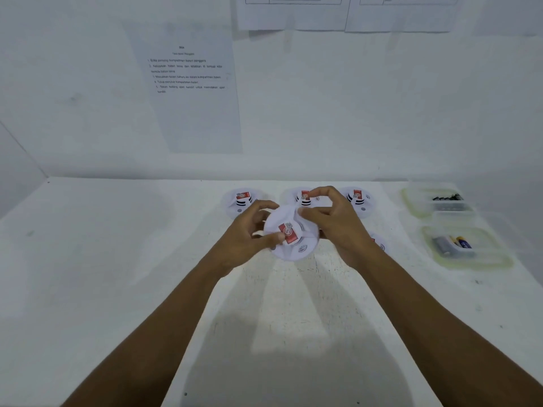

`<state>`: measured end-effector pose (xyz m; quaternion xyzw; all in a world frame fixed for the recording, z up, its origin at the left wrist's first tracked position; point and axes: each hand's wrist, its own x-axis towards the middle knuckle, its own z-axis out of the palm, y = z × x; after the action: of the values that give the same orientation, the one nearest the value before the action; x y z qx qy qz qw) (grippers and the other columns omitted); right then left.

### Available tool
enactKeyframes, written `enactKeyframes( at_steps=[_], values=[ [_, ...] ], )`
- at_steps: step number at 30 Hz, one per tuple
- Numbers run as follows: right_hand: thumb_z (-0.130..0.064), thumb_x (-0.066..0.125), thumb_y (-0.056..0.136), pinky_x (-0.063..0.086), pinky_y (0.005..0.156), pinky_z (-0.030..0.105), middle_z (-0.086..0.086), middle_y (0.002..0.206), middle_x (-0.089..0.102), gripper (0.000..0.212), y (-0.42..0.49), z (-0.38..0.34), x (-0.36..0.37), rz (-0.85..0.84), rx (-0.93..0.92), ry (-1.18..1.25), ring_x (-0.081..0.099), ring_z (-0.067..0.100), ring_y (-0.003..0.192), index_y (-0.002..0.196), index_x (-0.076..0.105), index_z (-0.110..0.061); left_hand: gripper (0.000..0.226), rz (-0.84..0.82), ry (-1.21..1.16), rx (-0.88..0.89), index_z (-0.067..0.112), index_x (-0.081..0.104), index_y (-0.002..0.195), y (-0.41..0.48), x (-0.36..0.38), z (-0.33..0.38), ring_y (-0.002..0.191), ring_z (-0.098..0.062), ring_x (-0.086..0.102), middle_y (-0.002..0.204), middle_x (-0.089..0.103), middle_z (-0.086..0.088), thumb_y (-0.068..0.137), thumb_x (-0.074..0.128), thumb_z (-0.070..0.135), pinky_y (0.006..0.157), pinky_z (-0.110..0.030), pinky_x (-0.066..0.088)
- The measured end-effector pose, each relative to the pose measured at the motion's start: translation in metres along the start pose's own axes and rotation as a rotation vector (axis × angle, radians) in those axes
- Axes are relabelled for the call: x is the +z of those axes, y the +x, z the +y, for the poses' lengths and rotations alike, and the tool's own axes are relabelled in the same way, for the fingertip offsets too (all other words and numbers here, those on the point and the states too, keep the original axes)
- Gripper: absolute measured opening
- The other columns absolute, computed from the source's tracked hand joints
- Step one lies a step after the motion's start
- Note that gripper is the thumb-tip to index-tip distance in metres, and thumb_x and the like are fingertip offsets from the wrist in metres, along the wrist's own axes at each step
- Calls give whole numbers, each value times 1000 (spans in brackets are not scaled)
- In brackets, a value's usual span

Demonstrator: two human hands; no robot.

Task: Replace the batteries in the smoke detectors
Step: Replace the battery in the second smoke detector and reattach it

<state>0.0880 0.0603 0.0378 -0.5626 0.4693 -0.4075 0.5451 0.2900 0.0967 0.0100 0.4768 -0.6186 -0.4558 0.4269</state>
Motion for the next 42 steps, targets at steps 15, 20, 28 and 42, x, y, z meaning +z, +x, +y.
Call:
enactKeyframes(
  at_steps=[15,20,28,42],
  values=[
    [-17,86,73,58,78,22,-10,122,60,52,-26,60,28,97,-292,-165,62,9,108,116,59,-31,41,145,-266,-109,38,50,128,-15,17,-28,110,-20,65,126,60,5,90,61,31,79,-40,59],
    [-17,86,71,59,87,29,-6,124,60,58,-23,71,24,74,-324,-224,61,13,113,117,56,-35,41,108,-197,-50,28,51,130,-19,12,-37,105,-22,68,122,62,0,92,64,18,78,-41,60],
    [-21,84,69,59,88,34,-7,122,64,58,-18,92,27,57,-323,-251,63,12,110,122,61,-25,45,147,24,30,18,53,131,-19,8,-64,105,-19,66,123,63,0,89,68,23,81,-41,60],
    [-25,83,71,58,87,31,-6,122,64,58,-16,111,30,78,-391,-262,63,11,111,124,61,-20,48,216,221,159,20,54,132,-20,12,-86,111,6,57,123,61,12,87,64,35,89,-8,45]
  ],
)
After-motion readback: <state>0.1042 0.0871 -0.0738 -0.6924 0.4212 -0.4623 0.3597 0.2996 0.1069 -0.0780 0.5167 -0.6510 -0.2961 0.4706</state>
